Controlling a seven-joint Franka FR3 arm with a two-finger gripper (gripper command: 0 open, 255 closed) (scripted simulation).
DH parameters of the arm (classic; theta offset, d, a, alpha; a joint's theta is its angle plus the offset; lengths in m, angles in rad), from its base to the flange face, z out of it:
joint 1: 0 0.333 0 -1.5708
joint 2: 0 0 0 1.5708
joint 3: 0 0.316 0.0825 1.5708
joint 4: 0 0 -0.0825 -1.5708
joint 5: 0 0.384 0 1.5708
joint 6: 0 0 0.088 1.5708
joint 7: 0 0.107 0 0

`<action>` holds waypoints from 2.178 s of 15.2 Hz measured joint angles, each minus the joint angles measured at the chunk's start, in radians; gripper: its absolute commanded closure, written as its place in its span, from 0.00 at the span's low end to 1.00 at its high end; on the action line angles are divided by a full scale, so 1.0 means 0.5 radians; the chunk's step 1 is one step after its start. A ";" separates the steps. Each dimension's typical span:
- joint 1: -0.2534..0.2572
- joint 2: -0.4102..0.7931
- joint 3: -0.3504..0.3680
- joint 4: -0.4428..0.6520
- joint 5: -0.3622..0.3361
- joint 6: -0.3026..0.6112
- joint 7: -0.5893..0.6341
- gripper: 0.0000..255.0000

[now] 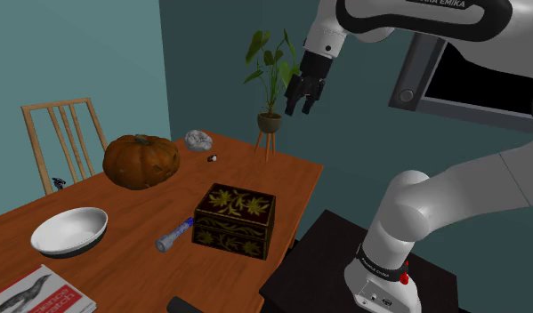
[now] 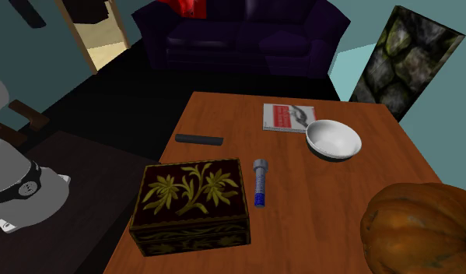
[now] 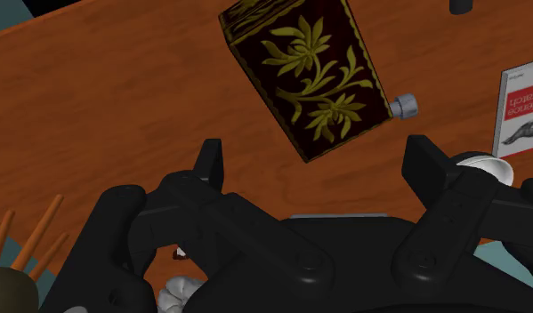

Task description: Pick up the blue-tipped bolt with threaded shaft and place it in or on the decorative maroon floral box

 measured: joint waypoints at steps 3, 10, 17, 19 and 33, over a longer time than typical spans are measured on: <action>0.008 0.045 0.038 -0.022 0.014 0.055 0.030 0.00; 0.049 0.356 0.238 -0.108 0.071 0.394 0.183 0.00; 0.070 0.776 0.430 -0.056 0.062 0.698 0.356 0.00; 0.085 0.871 0.490 -0.062 0.055 0.781 0.424 0.00; 0.189 1.986 0.695 0.462 -0.360 1.168 0.924 0.00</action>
